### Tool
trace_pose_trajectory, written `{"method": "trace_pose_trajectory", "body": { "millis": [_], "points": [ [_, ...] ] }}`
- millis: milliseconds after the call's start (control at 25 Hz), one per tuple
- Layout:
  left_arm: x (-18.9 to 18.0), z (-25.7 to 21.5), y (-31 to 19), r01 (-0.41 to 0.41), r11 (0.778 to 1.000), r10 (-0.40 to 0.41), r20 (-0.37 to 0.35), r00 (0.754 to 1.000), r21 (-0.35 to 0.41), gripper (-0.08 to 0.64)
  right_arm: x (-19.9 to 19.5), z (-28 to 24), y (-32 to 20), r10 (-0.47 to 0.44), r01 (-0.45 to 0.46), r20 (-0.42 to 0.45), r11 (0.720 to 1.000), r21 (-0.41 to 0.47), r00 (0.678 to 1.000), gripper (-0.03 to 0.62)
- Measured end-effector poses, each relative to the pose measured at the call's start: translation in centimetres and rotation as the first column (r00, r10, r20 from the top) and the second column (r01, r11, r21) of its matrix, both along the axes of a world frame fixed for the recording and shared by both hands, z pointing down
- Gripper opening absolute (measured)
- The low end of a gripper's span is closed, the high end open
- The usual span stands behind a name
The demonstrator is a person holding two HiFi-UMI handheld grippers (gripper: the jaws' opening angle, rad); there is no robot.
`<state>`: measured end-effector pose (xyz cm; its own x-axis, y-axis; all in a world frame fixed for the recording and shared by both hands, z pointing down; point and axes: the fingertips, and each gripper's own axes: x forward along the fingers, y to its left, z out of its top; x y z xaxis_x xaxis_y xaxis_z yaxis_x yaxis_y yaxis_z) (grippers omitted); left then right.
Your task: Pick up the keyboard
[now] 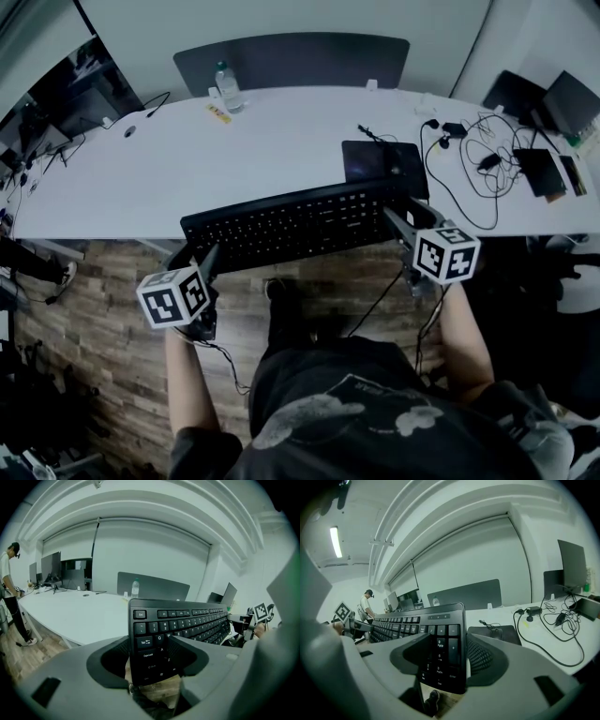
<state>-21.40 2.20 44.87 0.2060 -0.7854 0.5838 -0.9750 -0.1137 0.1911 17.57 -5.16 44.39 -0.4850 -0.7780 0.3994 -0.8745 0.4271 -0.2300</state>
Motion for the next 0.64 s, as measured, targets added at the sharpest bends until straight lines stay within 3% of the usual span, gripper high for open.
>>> {"method": "trace_pose_trajectory", "body": {
  "millis": [640],
  "points": [
    [-0.4,1.1,1.3,0.037,0.999,-0.037,0.003,0.999,-0.029,0.254,-0.3,1.0,0.3,-0.017,0.017,0.007,0.999,-0.027,1.0,0.239]
  ]
}}
